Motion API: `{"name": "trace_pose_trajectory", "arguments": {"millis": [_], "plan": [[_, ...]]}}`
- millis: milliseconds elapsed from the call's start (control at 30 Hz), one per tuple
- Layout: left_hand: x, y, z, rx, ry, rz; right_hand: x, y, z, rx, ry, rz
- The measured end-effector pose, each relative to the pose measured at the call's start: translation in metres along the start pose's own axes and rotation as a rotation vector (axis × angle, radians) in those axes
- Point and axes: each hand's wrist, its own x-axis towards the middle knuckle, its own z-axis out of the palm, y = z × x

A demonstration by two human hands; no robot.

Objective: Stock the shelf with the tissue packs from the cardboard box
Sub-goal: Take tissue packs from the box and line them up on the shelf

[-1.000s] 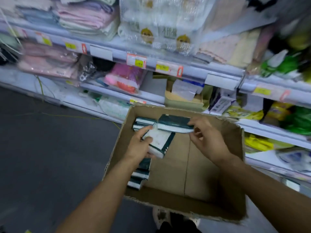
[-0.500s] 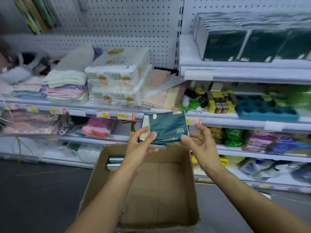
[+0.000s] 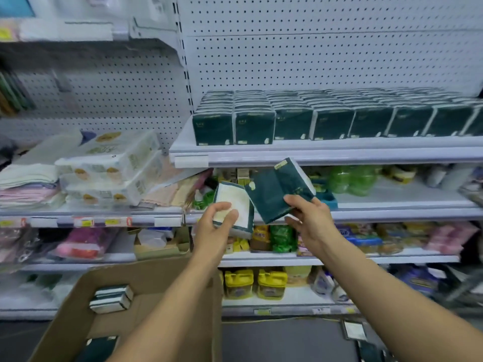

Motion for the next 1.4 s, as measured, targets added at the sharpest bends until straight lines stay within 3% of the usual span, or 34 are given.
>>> {"name": "trace_pose_trajectory", "arguments": {"millis": [133,333,633,733,833,1033,1400], "plan": [[0.004,0.017,0.022,0.127,-0.063,0.055,0.015,-0.044,-0.035,-0.019,0.064,-0.077],[0.033,0.051,0.04,0.173,-0.063,0.095,0.054,-0.091,-0.045,-0.301,0.11,-0.284],[0.11,0.066,0.059,0.197,-0.111,0.095,0.145,-0.158,-0.017,-1.36,0.133,-0.9],[0.136,0.067,0.064,0.222,-0.155,0.114,0.178,-0.165,-0.003,-1.596,0.059,-0.925],[0.156,0.067,0.067,0.201,-0.209,0.093,0.198,-0.16,0.003,-1.603,-0.054,-0.836],[0.176,0.07,0.068,0.221,-0.268,0.102,0.226,-0.145,-0.005,-1.557,-0.106,-1.056],[0.175,0.074,0.069,0.127,-0.239,0.077,0.254,-0.14,-0.001,-1.579,-0.265,-1.076]]}}
